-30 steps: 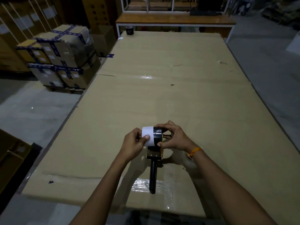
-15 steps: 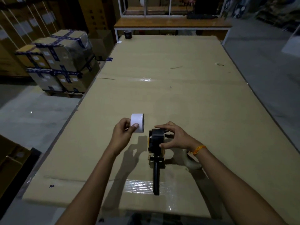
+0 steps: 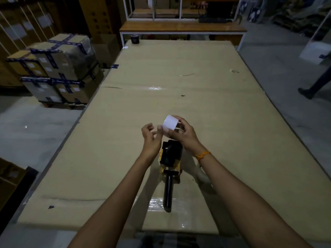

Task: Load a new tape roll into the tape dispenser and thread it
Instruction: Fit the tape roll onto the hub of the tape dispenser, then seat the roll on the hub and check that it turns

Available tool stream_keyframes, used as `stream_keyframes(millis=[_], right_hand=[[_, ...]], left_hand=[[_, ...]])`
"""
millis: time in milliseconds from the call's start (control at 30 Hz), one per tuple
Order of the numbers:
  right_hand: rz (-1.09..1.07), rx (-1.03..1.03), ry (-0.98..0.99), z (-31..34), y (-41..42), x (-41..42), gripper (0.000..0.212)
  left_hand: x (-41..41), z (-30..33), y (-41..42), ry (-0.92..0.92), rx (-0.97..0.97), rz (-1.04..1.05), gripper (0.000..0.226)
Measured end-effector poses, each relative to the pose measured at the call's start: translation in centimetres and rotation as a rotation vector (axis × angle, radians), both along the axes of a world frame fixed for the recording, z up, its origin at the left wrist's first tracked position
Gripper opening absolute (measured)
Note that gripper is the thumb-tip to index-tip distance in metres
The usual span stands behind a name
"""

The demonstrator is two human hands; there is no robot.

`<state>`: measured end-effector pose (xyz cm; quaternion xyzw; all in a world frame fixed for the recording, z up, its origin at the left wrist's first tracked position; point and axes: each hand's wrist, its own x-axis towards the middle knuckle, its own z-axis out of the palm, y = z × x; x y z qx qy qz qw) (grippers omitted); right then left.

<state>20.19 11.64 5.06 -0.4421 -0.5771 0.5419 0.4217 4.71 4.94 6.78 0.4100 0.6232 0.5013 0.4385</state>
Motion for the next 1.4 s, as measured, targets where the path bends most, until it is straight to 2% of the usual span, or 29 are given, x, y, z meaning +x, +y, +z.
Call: stream_keyframes(millis=[100,133,200,267,333,433,533,633,733,800,900,967,1100,1233,1400], right_hand=[[-0.092,-0.125,0.121,-1.5,-0.4,-1.5,0.073],[-0.106,-0.14,0.122,-1.7,-0.5,-1.9,0.077],[-0.116,-0.124,0.077,-1.7,-0.6,-1.8,0.081],[-0.141,-0.094,0.019,-1.4,-0.7,-0.5,0.083],[-0.214,0.007,-0.183,-1.0,-0.2,2.4,0.082],[-0.196,0.153,-0.665,-1.5,1.8,8.2,0.073],[-0.046,0.041,-1.062,-3.8,3.8,12.5,0.073],[0.021,-0.016,-1.232,-10.1,6.8,15.7,0.075],[0.064,-0.007,-1.213,-11.6,7.5,16.3,0.082],[0.044,-0.054,-1.128,-7.2,4.4,15.1,0.088],[-0.142,-0.144,-0.942,-3.2,0.2,14.9,0.099],[-0.218,-0.157,-0.9,-2.9,-2.0,15.9,0.088],[-0.195,-0.303,-0.883,-3.4,-5.9,16.7,0.055],[-0.251,-0.225,-0.935,-5.3,-6.7,15.8,0.047],[-0.326,-0.124,-0.915,-6.9,-6.9,16.2,0.032]], left_hand=[[0.6,-2.2,-2.0,-0.12,-0.139,-0.059,0.094],[0.6,-2.8,-2.8,-0.098,-0.154,-0.116,0.093],[0.3,-3.8,-3.9,-0.002,-0.137,-0.216,0.07],[-0.1,-5.3,-3.8,0.091,-0.091,-0.245,0.062],[-0.9,-5.6,-3.4,0.116,-0.083,-0.246,0.064],[-1.8,-5.5,-3.2,0.149,-0.092,-0.267,0.07],[-1.9,-5.0,-3.5,0.156,-0.08,-0.278,0.075],[-1.9,-5.0,-3.5,0.133,-0.077,-0.265,0.087],[-1.8,-5.1,-3.7,0.141,-0.072,-0.256,0.079],[-1.7,-5.0,-3.9,0.151,-0.064,-0.247,0.077],[-1.5,-5.1,-4.1,0.164,-0.042,-0.22,0.079],[-1.4,-5.5,-4.6,0.187,-0.026,-0.183,0.078],[-0.8,-6.2,-6.0,0.216,0.006,-0.063,0.084],[0.0,-6.8,-7.2,0.285,0.042,-0.032,0.097],[0.9,-6.9,-8.5,0.37,0.062,-0.025,0.087]])
